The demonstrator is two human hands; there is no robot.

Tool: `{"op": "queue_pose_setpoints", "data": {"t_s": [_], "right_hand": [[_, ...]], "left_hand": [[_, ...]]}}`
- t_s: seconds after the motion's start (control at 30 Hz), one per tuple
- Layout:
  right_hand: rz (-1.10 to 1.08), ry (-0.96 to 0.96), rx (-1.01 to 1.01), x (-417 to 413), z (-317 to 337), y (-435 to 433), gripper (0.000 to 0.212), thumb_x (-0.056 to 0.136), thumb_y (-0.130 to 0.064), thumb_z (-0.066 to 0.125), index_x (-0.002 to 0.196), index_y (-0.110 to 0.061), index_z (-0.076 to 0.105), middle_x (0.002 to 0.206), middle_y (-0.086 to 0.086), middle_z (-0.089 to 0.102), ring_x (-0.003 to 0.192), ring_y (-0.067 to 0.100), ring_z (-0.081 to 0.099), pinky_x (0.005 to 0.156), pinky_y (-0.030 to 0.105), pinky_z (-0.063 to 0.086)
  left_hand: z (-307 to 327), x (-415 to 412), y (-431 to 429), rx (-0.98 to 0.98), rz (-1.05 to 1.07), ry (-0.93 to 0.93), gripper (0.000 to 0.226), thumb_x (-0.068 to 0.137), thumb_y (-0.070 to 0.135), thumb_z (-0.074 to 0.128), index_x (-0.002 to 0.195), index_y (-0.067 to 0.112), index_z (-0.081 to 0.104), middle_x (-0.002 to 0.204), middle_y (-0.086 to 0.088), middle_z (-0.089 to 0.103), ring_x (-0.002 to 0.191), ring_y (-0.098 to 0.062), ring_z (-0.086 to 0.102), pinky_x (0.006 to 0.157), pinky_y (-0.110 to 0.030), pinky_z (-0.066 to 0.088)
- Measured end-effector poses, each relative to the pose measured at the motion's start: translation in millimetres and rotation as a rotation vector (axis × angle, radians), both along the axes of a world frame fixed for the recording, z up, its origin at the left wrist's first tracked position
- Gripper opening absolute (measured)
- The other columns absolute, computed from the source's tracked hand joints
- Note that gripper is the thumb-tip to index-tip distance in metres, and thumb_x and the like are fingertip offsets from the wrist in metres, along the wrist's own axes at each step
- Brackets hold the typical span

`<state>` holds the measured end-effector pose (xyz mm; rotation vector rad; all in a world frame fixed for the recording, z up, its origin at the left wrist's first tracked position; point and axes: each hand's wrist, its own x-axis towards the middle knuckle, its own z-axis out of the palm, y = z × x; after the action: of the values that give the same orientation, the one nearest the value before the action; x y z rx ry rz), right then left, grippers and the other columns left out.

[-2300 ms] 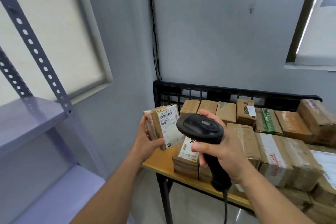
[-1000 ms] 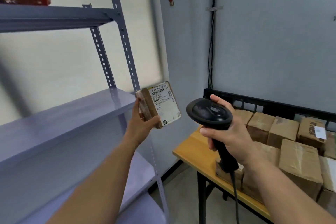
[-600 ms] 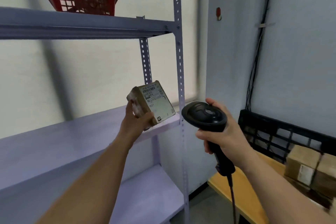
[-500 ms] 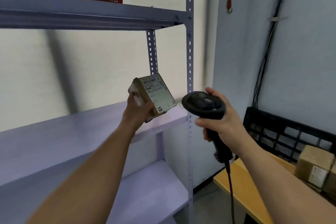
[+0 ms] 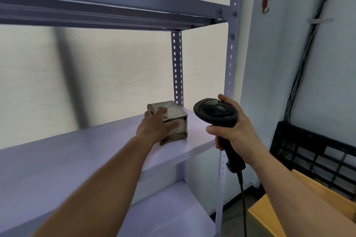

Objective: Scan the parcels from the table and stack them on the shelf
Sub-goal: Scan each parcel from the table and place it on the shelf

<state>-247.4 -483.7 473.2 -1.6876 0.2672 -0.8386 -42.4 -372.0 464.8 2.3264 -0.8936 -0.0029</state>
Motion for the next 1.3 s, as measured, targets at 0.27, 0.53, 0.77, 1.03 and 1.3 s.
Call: {"op": "queue_pose_setpoints", "data": {"t_s": [0.27, 0.53, 0.77, 1.03, 1.3], "right_hand": [[-0.031, -0.029, 0.065, 40, -7, -25, 0.081, 0.075, 0.013, 0.074, 0.134, -0.036, 0.048, 0.096, 0.009, 0.068, 0.047, 0.03, 0.051, 0.046, 0.033, 0.046], [-0.088, -0.009, 0.077, 52, -8, -42, 0.081, 0.075, 0.01, 0.076, 0.134, -0.038, 0.048, 0.104, 0.008, 0.067, 0.048, 0.03, 0.051, 0.046, 0.034, 0.046], [-0.109, 0.0, 0.096, 43, -7, -49, 0.083, 0.074, 0.011, 0.076, 0.134, -0.04, 0.048, 0.107, 0.013, 0.066, 0.05, 0.031, 0.052, 0.047, 0.033, 0.047], [-0.122, 0.022, 0.094, 15, -13, -43, 0.082, 0.074, 0.012, 0.076, 0.133, -0.038, 0.049, 0.115, 0.013, 0.064, 0.049, 0.029, 0.052, 0.047, 0.035, 0.048], [-0.112, 0.039, 0.065, -25, -26, -31, 0.084, 0.075, 0.009, 0.076, 0.137, -0.038, 0.045, 0.108, 0.014, 0.064, 0.051, 0.03, 0.053, 0.046, 0.034, 0.047]], "left_hand": [[2, 45, -42, 0.02, 0.057, 0.0, 0.066, 0.085, 0.043, 0.064, 0.143, 0.03, 0.036, 0.138, -0.013, 0.037, 0.12, -0.033, 0.049, 0.094, -0.037, 0.041], [2, 73, -90, 0.014, 0.059, -0.021, 0.065, 0.086, 0.045, 0.063, 0.142, 0.028, 0.036, 0.138, -0.015, 0.034, 0.121, -0.037, 0.046, 0.094, -0.038, 0.04], [5, 87, -115, 0.002, 0.045, -0.026, 0.06, 0.087, 0.044, 0.061, 0.14, 0.026, 0.036, 0.137, -0.017, 0.034, 0.122, -0.038, 0.044, 0.082, -0.035, 0.033], [-2, 82, -111, -0.074, 0.071, -0.036, 0.092, 0.079, 0.051, 0.068, 0.15, 0.023, 0.016, 0.147, -0.015, 0.022, 0.131, -0.037, 0.031, 0.1, -0.046, 0.036], [-11, 24, -86, -0.291, 0.094, -0.191, 0.094, 0.084, 0.044, 0.068, 0.154, 0.017, 0.012, 0.16, -0.015, 0.009, 0.145, -0.033, 0.014, 0.117, -0.043, 0.016]]}}
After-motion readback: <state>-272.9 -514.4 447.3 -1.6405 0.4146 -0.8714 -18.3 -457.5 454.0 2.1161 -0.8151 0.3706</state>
